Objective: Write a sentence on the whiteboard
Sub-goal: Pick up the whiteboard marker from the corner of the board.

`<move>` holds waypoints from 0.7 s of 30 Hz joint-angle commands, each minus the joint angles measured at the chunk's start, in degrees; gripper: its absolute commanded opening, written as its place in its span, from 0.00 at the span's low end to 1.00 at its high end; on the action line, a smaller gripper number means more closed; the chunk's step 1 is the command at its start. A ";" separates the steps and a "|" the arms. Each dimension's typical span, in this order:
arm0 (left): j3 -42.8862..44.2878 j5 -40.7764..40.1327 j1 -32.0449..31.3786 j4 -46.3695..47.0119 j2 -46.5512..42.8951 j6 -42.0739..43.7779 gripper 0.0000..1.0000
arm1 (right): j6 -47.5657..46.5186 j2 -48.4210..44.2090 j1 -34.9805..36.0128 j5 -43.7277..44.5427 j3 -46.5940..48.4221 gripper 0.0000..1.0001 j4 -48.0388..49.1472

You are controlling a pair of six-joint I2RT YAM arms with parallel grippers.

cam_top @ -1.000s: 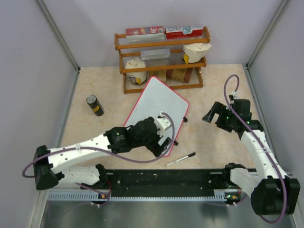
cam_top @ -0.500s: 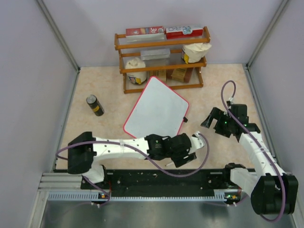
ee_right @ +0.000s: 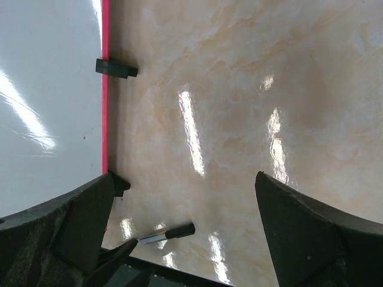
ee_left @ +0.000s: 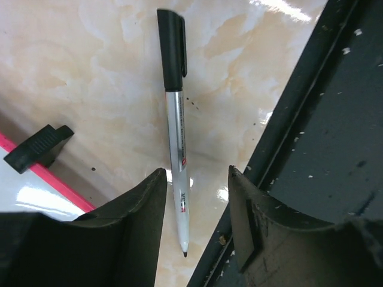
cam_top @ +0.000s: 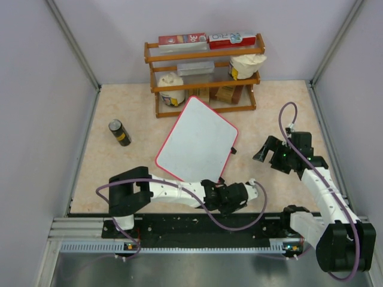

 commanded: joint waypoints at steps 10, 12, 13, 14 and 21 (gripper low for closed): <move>-6.04 -0.44 0.18 6.30 4.23 -3.45 0.02 | 0.74 -2.11 -0.21 -0.68 0.05 0.99 1.21; -6.39 -0.26 0.09 6.48 3.53 -3.98 0.00 | 0.83 -2.38 -0.21 -0.85 0.14 0.98 1.21; -6.39 -0.35 0.26 6.65 3.09 -4.15 0.00 | 0.83 -2.46 -0.21 -0.77 0.40 0.99 1.21; -6.39 -0.18 0.44 6.92 1.69 -4.68 0.00 | 0.92 -2.55 -0.21 -0.76 0.57 0.99 1.04; -4.46 1.58 4.21 6.66 -10.26 -6.44 0.00 | 0.57 -4.65 -0.21 -2.95 3.21 0.99 -0.20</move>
